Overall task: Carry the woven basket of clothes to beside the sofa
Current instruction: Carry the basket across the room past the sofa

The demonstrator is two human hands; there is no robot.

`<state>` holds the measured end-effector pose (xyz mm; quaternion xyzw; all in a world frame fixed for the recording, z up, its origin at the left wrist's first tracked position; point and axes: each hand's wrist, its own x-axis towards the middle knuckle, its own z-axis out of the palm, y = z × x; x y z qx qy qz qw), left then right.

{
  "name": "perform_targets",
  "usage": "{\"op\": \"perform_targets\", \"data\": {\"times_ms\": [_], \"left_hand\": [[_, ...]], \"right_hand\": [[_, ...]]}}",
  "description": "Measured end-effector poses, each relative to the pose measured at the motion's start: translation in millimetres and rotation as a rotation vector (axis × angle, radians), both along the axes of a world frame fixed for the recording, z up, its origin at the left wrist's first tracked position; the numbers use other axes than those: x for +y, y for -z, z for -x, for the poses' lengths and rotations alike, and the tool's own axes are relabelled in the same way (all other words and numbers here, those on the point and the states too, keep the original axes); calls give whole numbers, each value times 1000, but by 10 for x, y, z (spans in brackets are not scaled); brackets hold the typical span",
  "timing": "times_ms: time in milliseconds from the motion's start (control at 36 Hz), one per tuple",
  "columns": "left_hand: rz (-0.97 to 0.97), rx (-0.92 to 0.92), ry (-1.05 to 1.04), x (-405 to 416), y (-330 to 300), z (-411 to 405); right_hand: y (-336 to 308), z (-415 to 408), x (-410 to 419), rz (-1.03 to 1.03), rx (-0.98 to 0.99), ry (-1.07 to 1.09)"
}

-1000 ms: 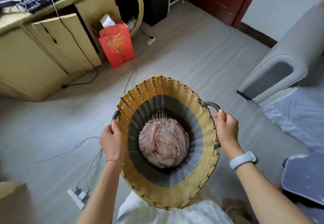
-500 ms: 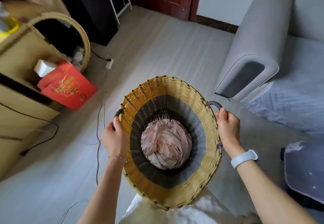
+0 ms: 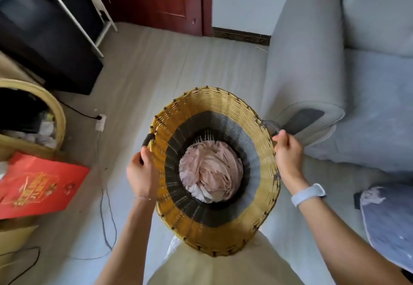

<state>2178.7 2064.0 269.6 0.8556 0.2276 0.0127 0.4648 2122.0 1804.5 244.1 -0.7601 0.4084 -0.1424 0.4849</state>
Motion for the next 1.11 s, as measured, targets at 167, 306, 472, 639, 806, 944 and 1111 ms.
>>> {"op": "perform_targets", "data": {"times_ms": [167, 306, 472, 639, 806, 944, 1111], "left_hand": [[-1, 49, 104, -175, 158, -1213], [-43, 73, 189, -437, 199, -2113], [-42, 85, 281, -968, 274, -2990], [-47, 110, 301, -1628, 405, -3717], [-55, 149, 309, -2312, 495, -4430], [-32, 159, 327, -2789, 486, -4964], [-11, 165, 375, -3309, 575, -5720]], "right_hand": [[-8, -939, -128, -14, 17, 99], [-107, -1561, -280, -36, 27, 144], [-42, -2167, -660, -68, 64, 241], [93, -2806, -1258, -114, 84, 282], [146, -3457, -1966, -110, 107, 286], [174, -3972, -2375, -119, 111, 305], [248, -4628, -2864, -104, 142, 339]]}}
